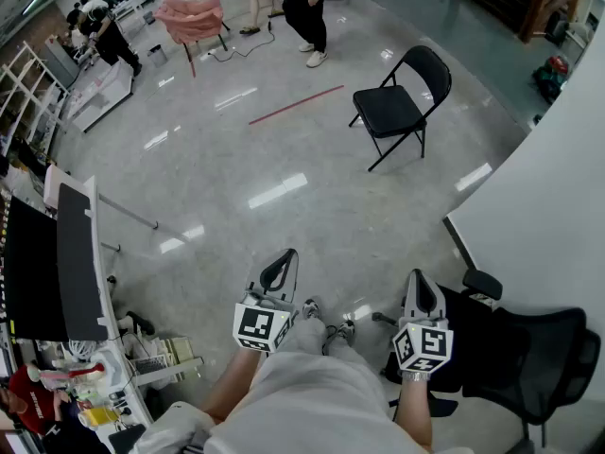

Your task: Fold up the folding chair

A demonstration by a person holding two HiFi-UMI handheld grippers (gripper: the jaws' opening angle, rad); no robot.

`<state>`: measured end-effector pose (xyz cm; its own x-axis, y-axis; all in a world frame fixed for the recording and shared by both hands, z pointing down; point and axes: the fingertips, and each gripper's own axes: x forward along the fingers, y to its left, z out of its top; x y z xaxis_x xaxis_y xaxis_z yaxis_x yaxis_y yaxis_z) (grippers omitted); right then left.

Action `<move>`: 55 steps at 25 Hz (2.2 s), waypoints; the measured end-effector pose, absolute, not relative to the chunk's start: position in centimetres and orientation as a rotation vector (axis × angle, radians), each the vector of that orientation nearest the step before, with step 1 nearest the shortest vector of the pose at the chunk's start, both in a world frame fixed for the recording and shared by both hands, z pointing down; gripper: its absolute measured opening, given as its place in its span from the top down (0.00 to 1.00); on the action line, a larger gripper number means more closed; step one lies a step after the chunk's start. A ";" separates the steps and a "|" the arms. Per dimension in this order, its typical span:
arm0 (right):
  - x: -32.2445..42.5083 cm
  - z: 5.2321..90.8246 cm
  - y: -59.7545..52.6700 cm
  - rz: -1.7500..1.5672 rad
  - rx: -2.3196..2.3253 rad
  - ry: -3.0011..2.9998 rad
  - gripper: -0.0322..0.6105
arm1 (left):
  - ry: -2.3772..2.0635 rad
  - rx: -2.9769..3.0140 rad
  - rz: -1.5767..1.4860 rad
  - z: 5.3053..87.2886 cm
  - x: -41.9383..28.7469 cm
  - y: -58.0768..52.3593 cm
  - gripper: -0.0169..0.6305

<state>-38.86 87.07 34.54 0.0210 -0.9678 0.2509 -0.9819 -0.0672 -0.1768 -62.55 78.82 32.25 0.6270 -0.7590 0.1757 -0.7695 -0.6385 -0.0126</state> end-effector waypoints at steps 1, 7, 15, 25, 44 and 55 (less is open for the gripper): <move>-38.6 34.5 87.0 0.469 2.203 -2.126 0.95 | -1.318 2.769 0.250 32.5 -62.3 78.9 0.96; -38.9 33.2 87.9 0.390 2.204 -2.124 0.95 | -1.311 2.781 0.196 32.3 -62.2 79.2 0.96; -42.8 32.2 87.5 0.391 2.225 -2.079 0.95 | -1.243 2.856 0.143 30.7 -65.2 79.1 0.96; -52.3 32.0 86.2 0.401 2.260 -2.029 0.95 | -1.209 2.801 0.132 32.7 -75.4 75.9 0.96; -52.5 32.9 82.3 0.440 2.298 -2.012 0.95 | -1.048 2.865 0.089 32.7 -74.5 72.4 0.96; -43.7 34.2 73.5 0.495 2.217 -2.119 0.95 | -1.188 2.890 0.142 31.9 -65.5 65.7 0.96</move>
<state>-43.67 73.46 34.22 0.0192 -0.9677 0.2515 -0.9789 -0.0694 -0.1924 -65.54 65.66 31.88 0.7073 -0.7013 0.0891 -0.7025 -0.7114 -0.0220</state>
